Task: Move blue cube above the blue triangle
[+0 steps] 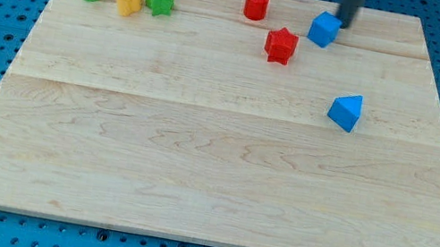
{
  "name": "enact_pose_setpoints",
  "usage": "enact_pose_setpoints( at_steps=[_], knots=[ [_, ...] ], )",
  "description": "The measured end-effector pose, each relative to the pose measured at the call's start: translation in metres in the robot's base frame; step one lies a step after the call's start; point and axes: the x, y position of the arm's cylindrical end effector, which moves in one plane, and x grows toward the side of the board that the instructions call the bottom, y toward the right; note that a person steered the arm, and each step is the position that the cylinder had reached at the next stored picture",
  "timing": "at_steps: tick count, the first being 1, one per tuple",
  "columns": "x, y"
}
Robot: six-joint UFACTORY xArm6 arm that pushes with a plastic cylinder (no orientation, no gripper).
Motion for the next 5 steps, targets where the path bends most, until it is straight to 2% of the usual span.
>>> enact_pose_setpoints(
  at_steps=[1, 2, 3, 4, 5],
  knots=[
    [0.026, -0.043],
    [0.094, -0.016],
    [0.084, -0.009],
    [0.051, -0.034],
    [0.067, 0.044]
  ],
)
